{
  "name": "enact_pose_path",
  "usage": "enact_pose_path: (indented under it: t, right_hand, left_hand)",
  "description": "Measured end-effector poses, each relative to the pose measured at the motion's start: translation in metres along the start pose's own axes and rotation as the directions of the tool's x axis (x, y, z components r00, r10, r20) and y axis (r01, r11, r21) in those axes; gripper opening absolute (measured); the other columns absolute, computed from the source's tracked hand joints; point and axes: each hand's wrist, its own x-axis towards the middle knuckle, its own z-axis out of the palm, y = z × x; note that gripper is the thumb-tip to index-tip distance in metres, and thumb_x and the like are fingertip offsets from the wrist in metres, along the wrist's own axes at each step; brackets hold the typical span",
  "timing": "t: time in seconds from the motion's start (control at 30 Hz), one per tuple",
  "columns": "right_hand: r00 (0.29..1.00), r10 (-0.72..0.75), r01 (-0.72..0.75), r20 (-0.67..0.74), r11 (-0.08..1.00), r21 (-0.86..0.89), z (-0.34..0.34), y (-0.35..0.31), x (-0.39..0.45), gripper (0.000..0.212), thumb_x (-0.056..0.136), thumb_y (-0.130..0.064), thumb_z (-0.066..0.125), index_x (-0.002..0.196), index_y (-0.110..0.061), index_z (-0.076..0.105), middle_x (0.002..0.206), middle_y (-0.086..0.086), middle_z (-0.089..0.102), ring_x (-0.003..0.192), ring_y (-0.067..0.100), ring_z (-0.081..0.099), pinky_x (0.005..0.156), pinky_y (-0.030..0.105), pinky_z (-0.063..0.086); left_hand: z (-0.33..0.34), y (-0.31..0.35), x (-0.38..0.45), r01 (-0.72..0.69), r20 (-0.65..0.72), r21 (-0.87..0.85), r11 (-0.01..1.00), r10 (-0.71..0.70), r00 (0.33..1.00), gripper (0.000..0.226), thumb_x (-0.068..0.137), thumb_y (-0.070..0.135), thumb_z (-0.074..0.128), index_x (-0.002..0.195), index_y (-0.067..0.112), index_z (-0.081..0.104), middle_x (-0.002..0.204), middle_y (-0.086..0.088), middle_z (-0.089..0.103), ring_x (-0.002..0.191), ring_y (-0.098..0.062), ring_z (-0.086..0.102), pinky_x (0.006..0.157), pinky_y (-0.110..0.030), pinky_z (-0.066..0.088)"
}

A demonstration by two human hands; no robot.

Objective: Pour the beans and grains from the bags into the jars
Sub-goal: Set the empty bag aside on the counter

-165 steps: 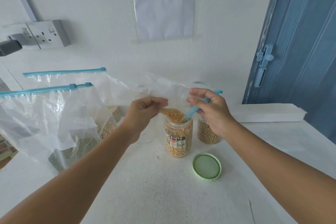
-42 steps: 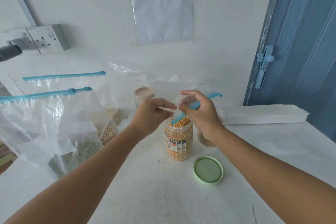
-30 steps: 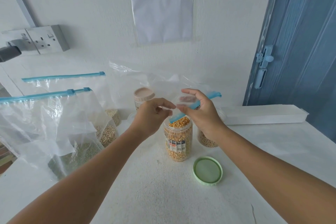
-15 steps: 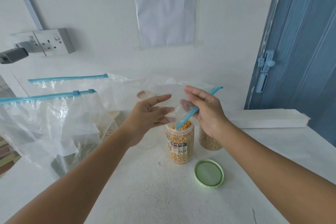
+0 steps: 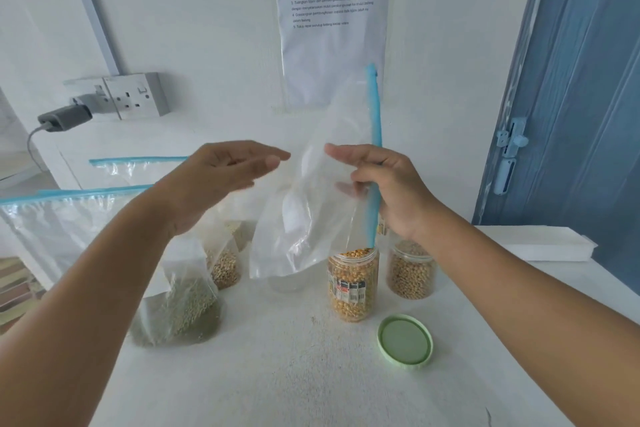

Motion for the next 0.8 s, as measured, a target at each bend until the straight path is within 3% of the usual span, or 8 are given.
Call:
enact_pose_path:
  t: [0.07,0.17,0.3,0.4,0.5,0.6,0.73,0.8]
  right_hand:
    - [0.994,-0.006,0.010,0.105,0.999,-0.033,0.004,-0.012,-0.003,0.044,0.092,0.018,0.045,0.103,-0.009,0.079,0.125,0.003,0.075,0.060,0.006,0.056,0.097,0.041,0.057]
    - [0.969,0.025,-0.005,0.244,0.997,-0.083,0.012,-0.025,-0.009,0.054,0.088,0.021,0.041,0.091,-0.012,0.083,0.120,0.007,0.076,0.056,0.009,0.049,0.102,0.050,0.056]
    - [0.941,0.076,-0.028,0.330,0.989,-0.146,0.019,-0.031,-0.018,0.059,0.085,0.025,0.036,0.082,-0.010,0.083,0.110,0.010,0.078,0.062,0.003,0.063,0.103,0.077,0.034]
    - [0.945,0.147,-0.047,0.292,0.945,-0.324,0.006,-0.027,-0.015,0.051,0.091,0.019,0.043,0.087,-0.012,0.083,0.113,0.007,0.078,0.070,0.016,0.066,0.091,0.054,0.047]
    - [0.981,0.111,0.016,0.161,0.773,-0.634,-0.015,-0.021,-0.008,0.033,0.098,-0.001,0.061,0.092,-0.024,0.084,0.107,-0.005,0.079,0.087,0.026,0.071,0.091,0.034,0.055]
    - [0.996,0.015,0.054,0.085,0.657,-0.752,-0.023,-0.011,-0.003,0.028,0.097,-0.010,0.067,0.091,-0.032,0.084,0.094,-0.008,0.079,0.084,0.023,0.071,0.083,0.033,0.053]
    - [0.998,-0.044,0.068,0.052,0.615,-0.786,-0.013,-0.003,0.000,0.030,0.098,-0.013,0.065,0.092,-0.035,0.084,0.091,-0.018,0.076,0.075,0.022,0.066,0.069,0.030,0.049]
    - [0.996,-0.083,0.086,0.043,0.626,-0.775,-0.009,0.001,0.000,0.025,0.099,-0.018,0.067,0.096,-0.037,0.083,0.112,-0.020,0.072,0.093,0.005,0.066,0.084,0.022,0.047]
  left_hand:
    - [-0.002,0.000,0.004,-0.056,-0.061,-0.073,0.996,0.051,0.997,0.034,0.084,0.053,0.075,0.110,0.034,0.082,0.129,0.018,0.071,0.134,0.006,0.051,0.124,-0.039,0.025]
    - [-0.003,-0.002,0.011,-0.049,-0.025,-0.194,0.980,0.045,0.999,0.065,0.064,0.074,0.083,0.109,0.027,0.083,0.145,0.017,0.059,0.146,0.010,0.033,0.126,-0.037,0.008]
    - [0.000,-0.009,0.016,0.010,0.125,-0.258,0.966,0.023,0.992,0.061,0.068,0.072,0.082,0.093,0.016,0.084,0.130,0.002,0.072,0.139,-0.009,0.053,0.124,-0.039,0.020]
    - [-0.002,-0.019,0.010,0.092,0.123,-0.276,0.957,-0.060,0.991,0.051,0.066,0.060,0.091,0.086,0.014,0.084,0.104,-0.005,0.074,0.105,-0.019,0.067,0.105,-0.034,0.044]
    - [-0.011,-0.027,-0.001,0.181,0.074,-0.162,0.970,-0.171,0.983,0.032,0.071,0.042,0.087,0.089,0.016,0.086,0.085,0.003,0.072,0.079,-0.013,0.057,0.087,-0.030,0.042]
    - [-0.022,-0.033,-0.012,0.260,0.194,-0.073,0.963,-0.242,0.951,0.065,0.054,0.059,0.096,0.104,0.018,0.085,0.097,0.009,0.077,0.087,-0.013,0.057,0.091,-0.028,0.045]
    - [-0.019,-0.031,-0.020,0.275,0.277,-0.068,0.959,-0.247,0.929,0.078,0.047,0.060,0.099,0.113,0.022,0.082,0.126,-0.003,0.075,0.123,-0.005,0.065,0.096,-0.031,0.044]
    - [-0.017,-0.033,-0.020,0.233,0.199,-0.154,0.960,-0.200,0.959,0.080,0.043,0.059,0.100,0.112,0.024,0.082,0.125,-0.004,0.076,0.112,-0.002,0.068,0.091,-0.029,0.045]
